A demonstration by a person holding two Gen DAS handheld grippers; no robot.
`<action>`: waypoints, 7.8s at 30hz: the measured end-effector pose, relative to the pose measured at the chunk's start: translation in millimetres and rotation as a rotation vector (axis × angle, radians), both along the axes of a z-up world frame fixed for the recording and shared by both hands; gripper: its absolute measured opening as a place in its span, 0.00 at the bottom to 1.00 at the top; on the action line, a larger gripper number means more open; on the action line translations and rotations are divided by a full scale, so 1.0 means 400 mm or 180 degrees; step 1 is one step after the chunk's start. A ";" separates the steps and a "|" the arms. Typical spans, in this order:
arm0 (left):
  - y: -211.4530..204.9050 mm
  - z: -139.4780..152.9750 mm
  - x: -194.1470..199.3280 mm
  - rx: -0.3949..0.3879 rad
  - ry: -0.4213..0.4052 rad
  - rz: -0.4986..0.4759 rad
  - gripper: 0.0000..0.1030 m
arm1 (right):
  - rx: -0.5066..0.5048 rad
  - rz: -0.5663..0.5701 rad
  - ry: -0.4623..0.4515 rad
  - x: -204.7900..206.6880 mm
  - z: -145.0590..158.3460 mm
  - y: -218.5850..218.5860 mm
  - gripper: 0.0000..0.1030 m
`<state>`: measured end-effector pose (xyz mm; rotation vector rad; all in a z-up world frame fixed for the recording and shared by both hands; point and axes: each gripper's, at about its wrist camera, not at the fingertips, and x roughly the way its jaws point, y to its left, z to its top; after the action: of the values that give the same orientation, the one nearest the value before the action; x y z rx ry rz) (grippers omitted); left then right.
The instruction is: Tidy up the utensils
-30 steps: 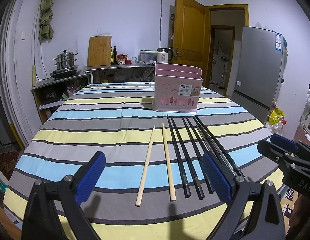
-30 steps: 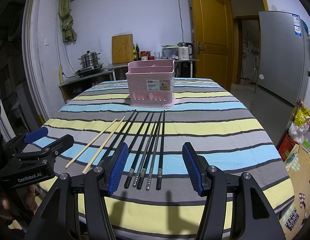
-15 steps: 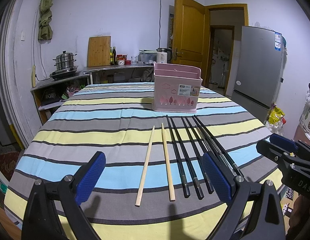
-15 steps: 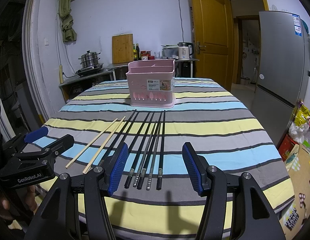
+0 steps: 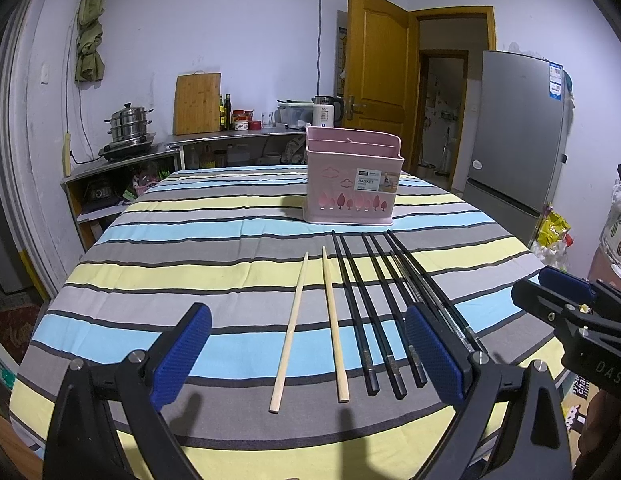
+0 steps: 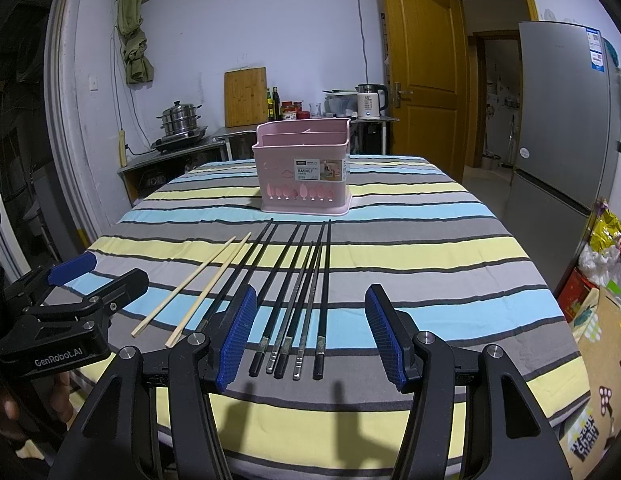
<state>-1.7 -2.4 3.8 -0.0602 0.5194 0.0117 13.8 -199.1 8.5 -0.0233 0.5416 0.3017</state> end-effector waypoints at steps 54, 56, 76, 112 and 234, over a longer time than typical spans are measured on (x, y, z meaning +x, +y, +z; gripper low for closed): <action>0.097 -0.110 0.349 -0.0088 0.1242 -0.0207 0.63 | -0.0140 0.0174 0.0834 0.356 -0.083 0.055 0.28; 0.096 -0.114 0.365 -0.0131 0.1296 -0.0251 0.58 | -0.0132 0.0176 0.0902 0.380 -0.092 0.054 0.24; 0.068 -0.117 0.443 0.0188 0.1517 -0.0272 0.38 | -0.0173 0.0273 0.1398 0.546 -0.137 0.075 0.13; 0.105 0.175 0.413 -0.0217 0.0920 -0.0587 0.06 | 0.0215 0.0337 0.0695 0.506 0.136 0.005 0.05; 0.037 0.063 0.208 -0.0423 0.0546 -0.0489 0.33 | 0.0329 0.0306 0.0541 0.246 0.041 -0.028 0.14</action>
<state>81.6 12.4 28.8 -0.1501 0.6950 -0.1694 112.4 -210.3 24.9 0.0770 0.6941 0.4278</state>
